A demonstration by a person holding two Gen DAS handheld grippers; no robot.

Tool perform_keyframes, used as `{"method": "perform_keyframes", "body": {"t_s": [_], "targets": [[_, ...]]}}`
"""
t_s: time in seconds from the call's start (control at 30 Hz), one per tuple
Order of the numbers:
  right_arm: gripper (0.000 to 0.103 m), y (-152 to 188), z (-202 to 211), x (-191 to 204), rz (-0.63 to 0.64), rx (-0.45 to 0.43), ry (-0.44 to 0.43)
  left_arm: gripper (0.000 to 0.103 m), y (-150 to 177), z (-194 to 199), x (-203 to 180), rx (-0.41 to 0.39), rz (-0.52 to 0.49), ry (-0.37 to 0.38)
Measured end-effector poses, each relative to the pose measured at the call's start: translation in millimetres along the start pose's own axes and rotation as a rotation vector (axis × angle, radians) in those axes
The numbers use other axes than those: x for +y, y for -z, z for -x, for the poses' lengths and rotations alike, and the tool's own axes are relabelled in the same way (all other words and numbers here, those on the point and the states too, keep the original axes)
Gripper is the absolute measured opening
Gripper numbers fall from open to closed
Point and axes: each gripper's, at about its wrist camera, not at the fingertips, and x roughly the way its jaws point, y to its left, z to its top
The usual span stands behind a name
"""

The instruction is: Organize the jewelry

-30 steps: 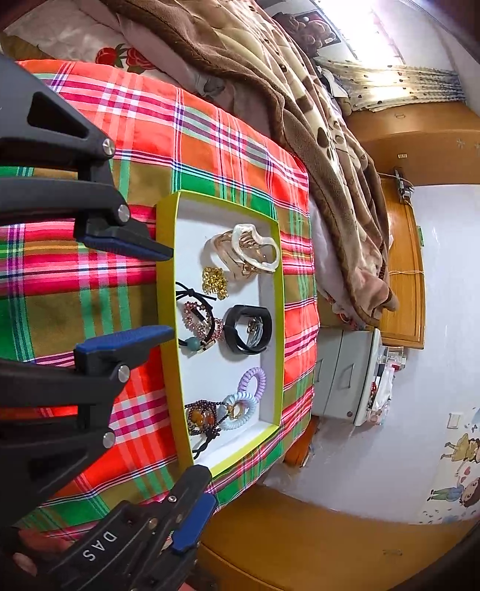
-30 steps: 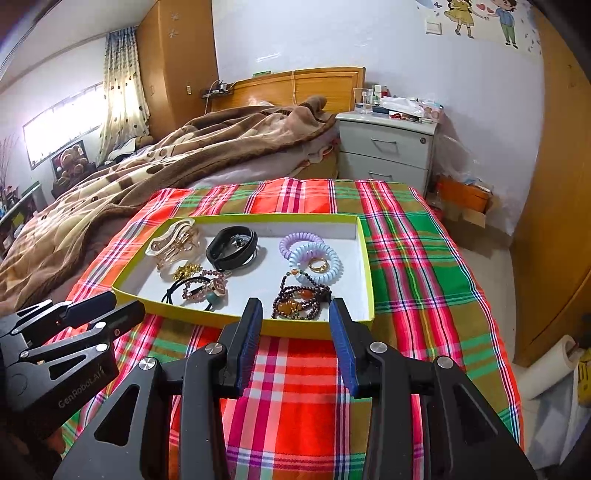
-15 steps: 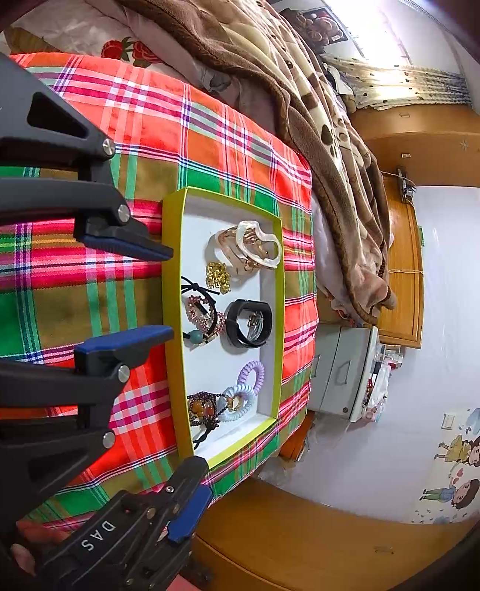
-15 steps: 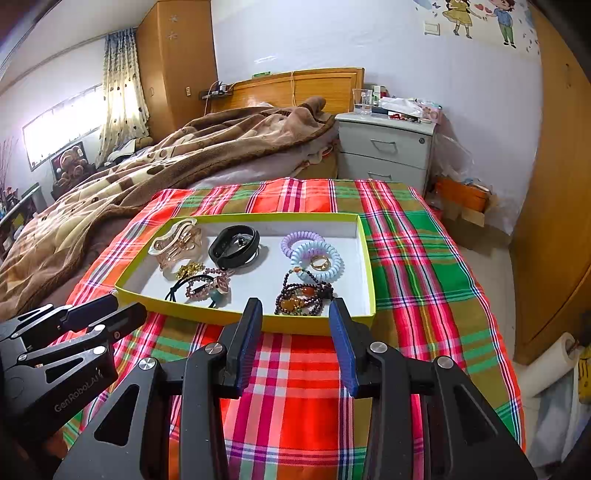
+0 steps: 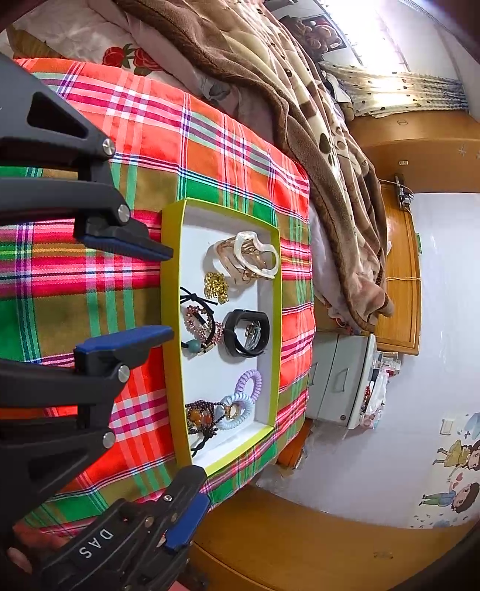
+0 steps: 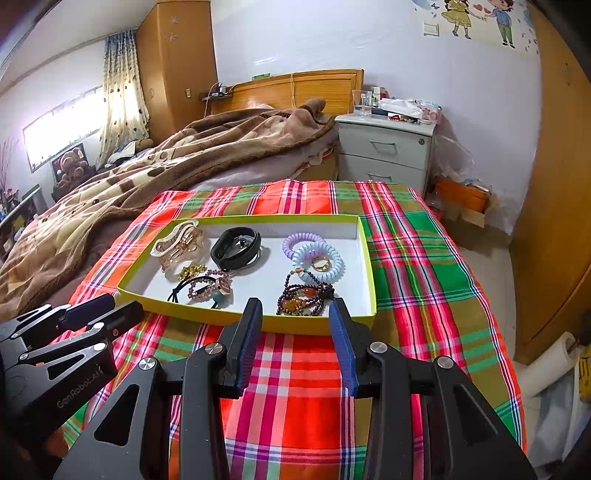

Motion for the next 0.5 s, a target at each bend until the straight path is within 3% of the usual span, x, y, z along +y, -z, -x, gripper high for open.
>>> {"method": "perform_keyframes", "body": {"t_s": [0.5], "targets": [[0.039, 0.0, 0.5, 0.0, 0.001, 0.001, 0.0, 0.038, 0.5, -0.7, 1.4, 0.006, 0.001, -0.007]]}}
